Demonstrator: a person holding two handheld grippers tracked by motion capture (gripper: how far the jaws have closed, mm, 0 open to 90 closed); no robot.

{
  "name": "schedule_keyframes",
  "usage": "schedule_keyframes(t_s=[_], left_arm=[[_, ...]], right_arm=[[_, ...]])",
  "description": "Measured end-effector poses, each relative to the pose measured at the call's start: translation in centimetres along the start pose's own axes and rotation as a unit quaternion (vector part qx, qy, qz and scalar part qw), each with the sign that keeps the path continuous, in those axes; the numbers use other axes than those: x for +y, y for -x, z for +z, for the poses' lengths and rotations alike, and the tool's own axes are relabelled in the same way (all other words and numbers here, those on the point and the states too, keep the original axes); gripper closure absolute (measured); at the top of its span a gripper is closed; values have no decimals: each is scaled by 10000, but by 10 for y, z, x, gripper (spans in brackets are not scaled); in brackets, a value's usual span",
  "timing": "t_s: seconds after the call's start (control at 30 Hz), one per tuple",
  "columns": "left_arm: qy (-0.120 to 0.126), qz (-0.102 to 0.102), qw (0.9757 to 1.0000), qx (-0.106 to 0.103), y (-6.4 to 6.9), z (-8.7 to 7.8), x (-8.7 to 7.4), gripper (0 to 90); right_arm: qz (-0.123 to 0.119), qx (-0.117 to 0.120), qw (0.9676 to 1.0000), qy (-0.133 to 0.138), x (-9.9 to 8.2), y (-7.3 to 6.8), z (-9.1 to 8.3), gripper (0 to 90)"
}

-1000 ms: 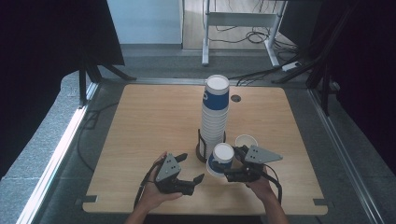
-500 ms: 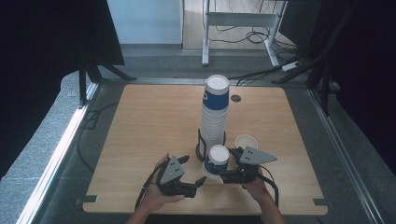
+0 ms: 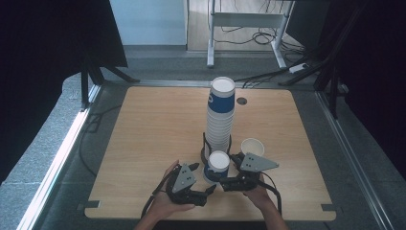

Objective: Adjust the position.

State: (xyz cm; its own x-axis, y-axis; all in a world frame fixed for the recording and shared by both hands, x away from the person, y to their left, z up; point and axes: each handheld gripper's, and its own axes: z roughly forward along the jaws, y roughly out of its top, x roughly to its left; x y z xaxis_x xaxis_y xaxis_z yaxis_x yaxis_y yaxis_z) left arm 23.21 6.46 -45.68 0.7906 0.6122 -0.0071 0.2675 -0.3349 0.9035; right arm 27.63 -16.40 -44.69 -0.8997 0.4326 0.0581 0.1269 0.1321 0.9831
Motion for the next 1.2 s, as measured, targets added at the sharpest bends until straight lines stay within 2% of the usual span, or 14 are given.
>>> schedule_keyframes(t_s=[0.1, 0.3, 0.43, 0.77, 1.0, 1.2], left_arm=[[12, -35, 10000, 3, 0, 1, 0, 134], [-6, 55, 10000, 58, 2, 5, -2, 136], [12, 128, 9999, 85, 2, 6, -4, 172], [-142, 372, 9988, 286, 3, 7, -6, 190], [-278, 527, 9966, 572, 0, 4, -5, 193], [-545, 790, 9917, 860, 1, 5, -5, 195]], right_arm=[[-40, 59, 10000, -5, 0, -7, 6, 259], [-151, 221, 9996, -22, 1, -19, 13, 259], [-182, 200, 9996, -78, 1, -19, 14, 256], [-153, 152, 9995, -231, -1, -16, 14, 236], [-78, -13, 9999, -81, 5, -9, 3, 208], [-120, -41, 9999, 5, 10, -5, -7, 204]])
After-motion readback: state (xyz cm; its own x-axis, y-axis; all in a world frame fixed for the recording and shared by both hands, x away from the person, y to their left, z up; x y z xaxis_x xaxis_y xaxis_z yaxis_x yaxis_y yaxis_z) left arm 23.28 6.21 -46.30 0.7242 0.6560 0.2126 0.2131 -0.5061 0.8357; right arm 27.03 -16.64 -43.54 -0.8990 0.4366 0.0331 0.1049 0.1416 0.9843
